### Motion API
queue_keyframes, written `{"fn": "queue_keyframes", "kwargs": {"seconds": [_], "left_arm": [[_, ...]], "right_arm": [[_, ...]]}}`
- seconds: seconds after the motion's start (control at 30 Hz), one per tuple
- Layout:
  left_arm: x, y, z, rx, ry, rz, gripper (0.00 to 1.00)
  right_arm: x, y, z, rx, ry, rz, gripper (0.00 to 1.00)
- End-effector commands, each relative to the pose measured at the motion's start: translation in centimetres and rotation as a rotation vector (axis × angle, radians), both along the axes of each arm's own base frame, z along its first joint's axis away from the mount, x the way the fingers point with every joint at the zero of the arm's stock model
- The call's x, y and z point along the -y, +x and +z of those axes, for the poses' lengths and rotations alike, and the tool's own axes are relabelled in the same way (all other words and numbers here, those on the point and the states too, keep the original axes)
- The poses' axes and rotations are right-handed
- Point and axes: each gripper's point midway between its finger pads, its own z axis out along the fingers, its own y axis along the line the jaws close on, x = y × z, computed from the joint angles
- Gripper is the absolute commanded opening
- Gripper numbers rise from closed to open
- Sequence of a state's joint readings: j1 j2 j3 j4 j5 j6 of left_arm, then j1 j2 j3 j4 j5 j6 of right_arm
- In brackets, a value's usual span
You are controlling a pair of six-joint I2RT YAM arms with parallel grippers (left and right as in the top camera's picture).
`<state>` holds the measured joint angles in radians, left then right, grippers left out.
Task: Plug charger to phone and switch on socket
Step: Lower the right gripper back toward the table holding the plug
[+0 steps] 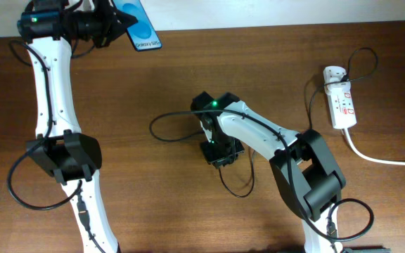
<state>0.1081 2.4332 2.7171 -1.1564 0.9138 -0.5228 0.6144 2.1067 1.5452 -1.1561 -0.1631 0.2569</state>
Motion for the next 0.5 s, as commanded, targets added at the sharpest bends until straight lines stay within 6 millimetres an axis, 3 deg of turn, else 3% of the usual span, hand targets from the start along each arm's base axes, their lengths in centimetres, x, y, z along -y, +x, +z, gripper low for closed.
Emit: {"fn": "queue_keyframes", "kwargs": {"seconds": [0.0, 0.03, 0.07, 0.13, 0.23, 0.33, 0.4, 0.47], "left_arm": [[-0.7, -0.1, 0.1, 0.072, 0.076, -0.024, 0.00], [-0.7, -0.2, 0.0, 0.064, 0.076, -0.025, 0.00], [-0.6, -0.3, -0.1, 0.063, 0.080, -0.032, 0.00], [-0.4, -0.6, -0.3, 0.062, 0.086, -0.043, 0.00], [-0.1, -0.6, -0.3, 0.059, 0.085, -0.049, 0.00], [-0.1, -0.7, -0.4, 0.052, 0.084, -0.049, 0.00], [-0.1, -0.7, -0.4, 0.051, 0.084, -0.049, 0.00], [-0.1, -0.8, -0.4, 0.045, 0.083, -0.049, 0.00]], "right_arm": [[-1.0, 0.6, 0.3, 0.032, 0.048, -0.022, 0.54], [-1.3, 0.7, 0.4, 0.034, 0.062, -0.023, 0.67], [-1.4, 0.8, 0.4, 0.036, 0.071, -0.025, 0.73], [-1.4, 1.2, 0.6, 0.031, 0.087, -0.040, 0.73], [-3.3, 1.3, 2.5, -0.053, 0.284, -0.058, 0.73], [-2.3, -0.7, 2.9, -0.150, 0.286, -0.048, 0.54], [-3.4, -1.5, 3.4, -0.189, 0.369, -0.015, 0.53], [-3.1, -1.5, 2.6, -0.185, 0.358, -0.024, 0.47]]}}
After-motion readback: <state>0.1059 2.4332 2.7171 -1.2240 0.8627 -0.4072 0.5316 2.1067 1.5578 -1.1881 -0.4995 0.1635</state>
